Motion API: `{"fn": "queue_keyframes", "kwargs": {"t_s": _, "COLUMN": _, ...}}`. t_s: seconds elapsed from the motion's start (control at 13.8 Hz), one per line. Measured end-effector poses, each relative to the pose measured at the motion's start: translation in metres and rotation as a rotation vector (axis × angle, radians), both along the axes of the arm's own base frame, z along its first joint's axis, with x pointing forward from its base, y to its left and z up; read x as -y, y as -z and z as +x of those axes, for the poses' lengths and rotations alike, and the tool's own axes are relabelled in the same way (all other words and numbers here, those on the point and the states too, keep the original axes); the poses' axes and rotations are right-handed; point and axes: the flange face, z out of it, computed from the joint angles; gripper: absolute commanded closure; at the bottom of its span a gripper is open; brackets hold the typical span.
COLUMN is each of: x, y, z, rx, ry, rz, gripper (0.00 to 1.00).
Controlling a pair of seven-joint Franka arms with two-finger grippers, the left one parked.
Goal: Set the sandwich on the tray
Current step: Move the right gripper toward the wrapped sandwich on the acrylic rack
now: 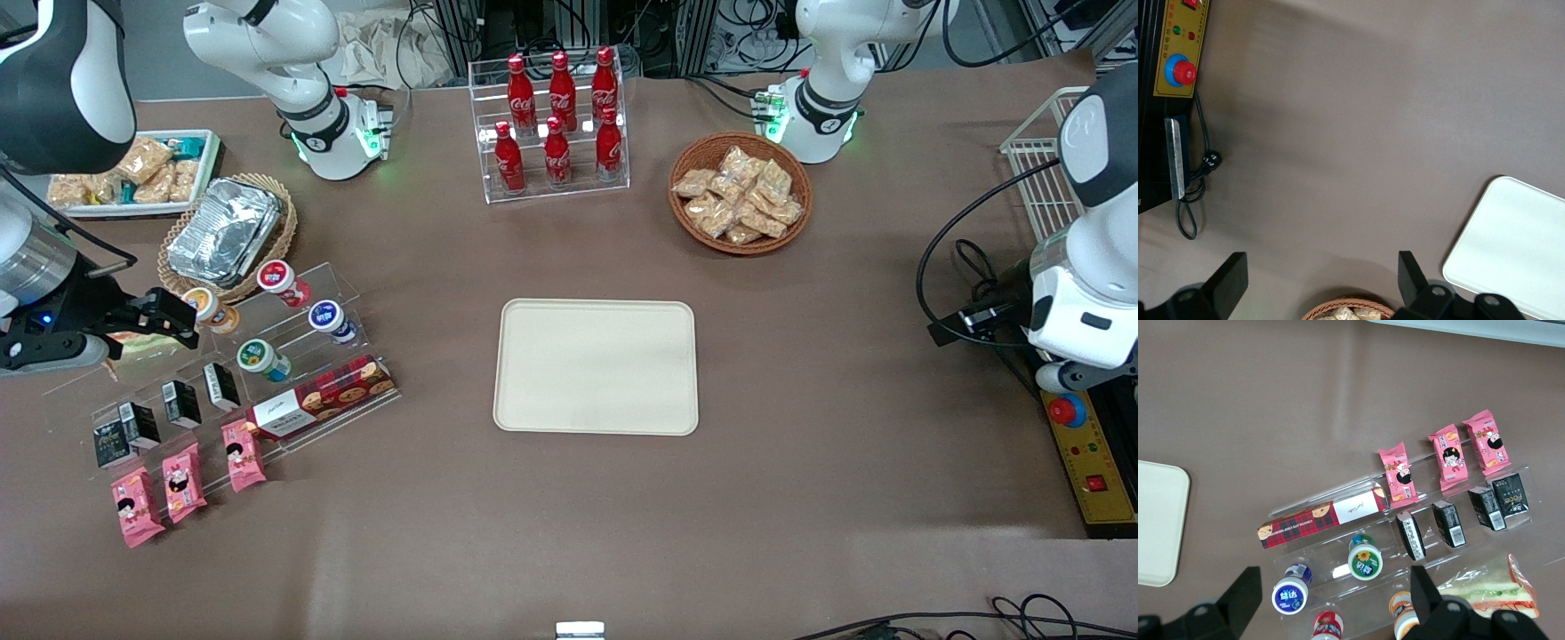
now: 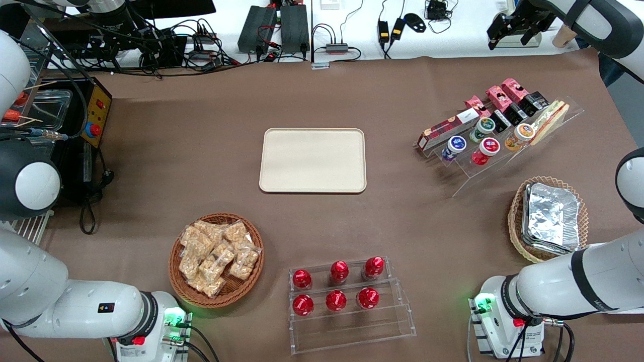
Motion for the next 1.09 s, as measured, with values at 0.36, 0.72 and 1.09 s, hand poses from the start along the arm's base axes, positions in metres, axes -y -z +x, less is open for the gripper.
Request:
{"fn": "queue_keyframes", "kwargs": {"t_s": 0.36, "x": 0.002, "y": 0.004, "z": -0.004, "rx": -0.037, "ry": 0.004, "rz": -0.001, "gripper": 0.01}}
{"fn": "queue_keyframes", "kwargs": {"t_s": 0.72, "x": 0.021, "y": 0.005, "z": -0.005, "rx": -0.049, "ry": 0.038, "rz": -0.001, "gripper": 0.01}}
{"fn": "queue_keyframes", "kwargs": {"t_s": 1.09, "x": 0.063, "y": 0.006, "z": -0.006, "rx": -0.051, "ry": 0.107, "rz": 0.0, "gripper": 0.01}}
